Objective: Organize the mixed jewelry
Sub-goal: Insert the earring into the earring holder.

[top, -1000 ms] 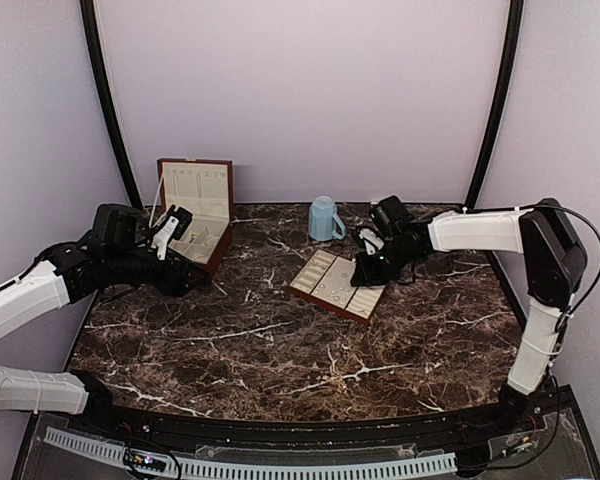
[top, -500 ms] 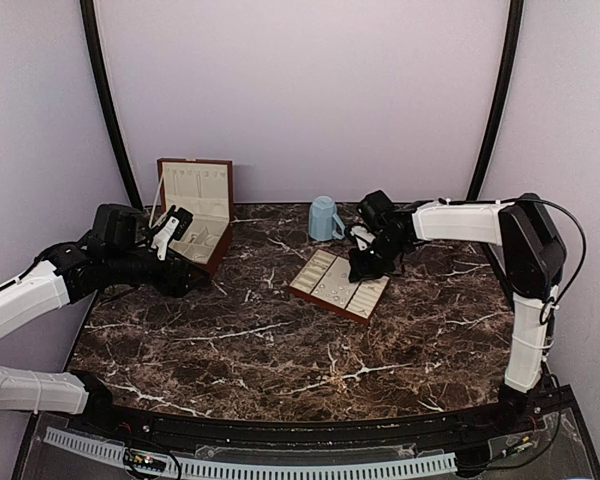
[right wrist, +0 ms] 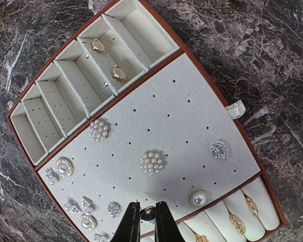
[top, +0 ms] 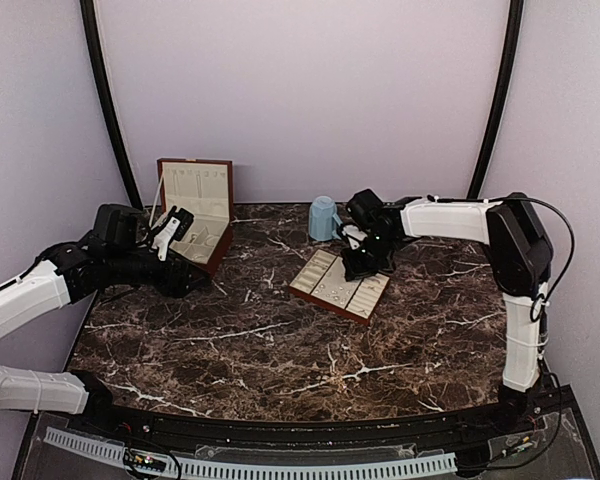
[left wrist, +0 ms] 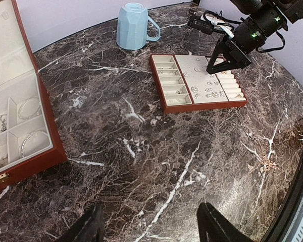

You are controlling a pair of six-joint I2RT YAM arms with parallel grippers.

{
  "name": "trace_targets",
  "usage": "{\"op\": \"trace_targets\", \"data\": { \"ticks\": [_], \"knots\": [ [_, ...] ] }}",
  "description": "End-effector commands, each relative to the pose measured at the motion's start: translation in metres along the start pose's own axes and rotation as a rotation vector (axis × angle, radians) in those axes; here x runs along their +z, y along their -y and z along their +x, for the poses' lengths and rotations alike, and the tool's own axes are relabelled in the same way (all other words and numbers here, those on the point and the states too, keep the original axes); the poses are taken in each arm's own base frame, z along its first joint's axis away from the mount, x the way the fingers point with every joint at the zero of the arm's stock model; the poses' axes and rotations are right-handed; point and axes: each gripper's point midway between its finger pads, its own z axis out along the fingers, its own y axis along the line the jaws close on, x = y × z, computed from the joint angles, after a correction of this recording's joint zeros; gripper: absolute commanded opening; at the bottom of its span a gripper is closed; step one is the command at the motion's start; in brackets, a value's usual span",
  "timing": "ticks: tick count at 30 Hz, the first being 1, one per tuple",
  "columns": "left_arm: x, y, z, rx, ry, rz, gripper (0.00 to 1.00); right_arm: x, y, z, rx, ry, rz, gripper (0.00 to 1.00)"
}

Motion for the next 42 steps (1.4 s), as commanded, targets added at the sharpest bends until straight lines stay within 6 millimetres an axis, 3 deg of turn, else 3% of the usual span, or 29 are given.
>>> {"op": "trace_targets", "data": {
  "ticks": [1, 32, 42],
  "knots": [
    [0.0, 0.001, 0.004, 0.01, -0.015, 0.01, 0.66, 0.001, -0.004, -0.009, -0.036, 0.008, 0.027, 0.09],
    [0.001, 0.003, 0.005, 0.006, -0.021, 0.024, 0.66, 0.016, -0.008, -0.012, -0.08, -0.016, 0.078, 0.08],
    [0.001, 0.003, 0.006, 0.006, -0.023, 0.026, 0.66, 0.016, -0.001, -0.012, -0.082, -0.021, 0.119, 0.08]
  ]
}}
